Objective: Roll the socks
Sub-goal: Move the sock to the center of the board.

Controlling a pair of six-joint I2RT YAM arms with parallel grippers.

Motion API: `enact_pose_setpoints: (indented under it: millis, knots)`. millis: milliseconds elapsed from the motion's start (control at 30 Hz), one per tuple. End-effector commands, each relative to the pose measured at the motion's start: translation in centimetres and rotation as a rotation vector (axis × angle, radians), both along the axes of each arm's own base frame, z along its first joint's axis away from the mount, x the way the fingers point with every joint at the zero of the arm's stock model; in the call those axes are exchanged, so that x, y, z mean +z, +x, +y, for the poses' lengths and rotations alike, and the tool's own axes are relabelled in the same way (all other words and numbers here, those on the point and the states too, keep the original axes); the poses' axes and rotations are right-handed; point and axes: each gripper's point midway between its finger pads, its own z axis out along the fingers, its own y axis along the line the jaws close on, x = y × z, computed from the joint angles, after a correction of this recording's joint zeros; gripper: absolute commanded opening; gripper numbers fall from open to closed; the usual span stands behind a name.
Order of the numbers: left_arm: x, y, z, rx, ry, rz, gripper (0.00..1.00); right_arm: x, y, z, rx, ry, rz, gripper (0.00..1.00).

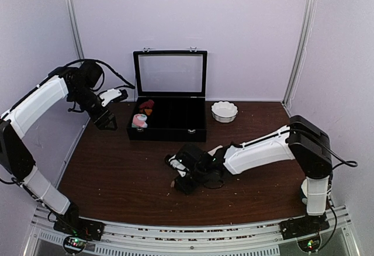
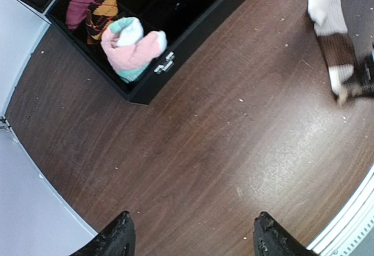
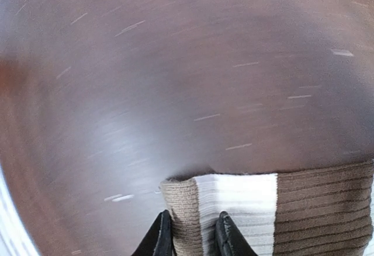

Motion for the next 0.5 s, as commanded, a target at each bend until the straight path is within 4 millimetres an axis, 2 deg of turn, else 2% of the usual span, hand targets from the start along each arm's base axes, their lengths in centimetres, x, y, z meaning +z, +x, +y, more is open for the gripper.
enact_pose_setpoints:
  millis: [0,67,167,233,300,467]
  knots:
    - [-0.1,-2.5,-1.1,-0.036,-0.083,0.064,0.71,-2.1,-6.4,-0.6,0.232,-0.091,0.044,0.34]
    - [-0.6,-3.1,-2.2,-0.073,-0.111,0.095,0.7,-2.8,-7.1,-2.3,0.224,-0.131,0.058,0.43]
    - [-1.1,-3.7,-4.2,-0.149,-0.12,0.127,0.7,-2.1,-7.2,-4.7,0.194,-0.157,0.033,0.5]
    - [-1.2,-3.8,-5.5,-0.195,-0.123,0.136,0.71,-0.9,-7.0,-6.1,0.164,-0.152,0.012,0.6]
    - [-1.7,-4.2,-6.8,-0.246,-0.123,0.162,0.71,0.8,-6.8,-6.6,0.133,-0.105,0.0,0.66]
    - [-3.8,-4.9,-9.3,-0.352,-0.106,0.225,0.71,5.4,-6.7,-6.6,0.07,0.08,-0.029,0.67]
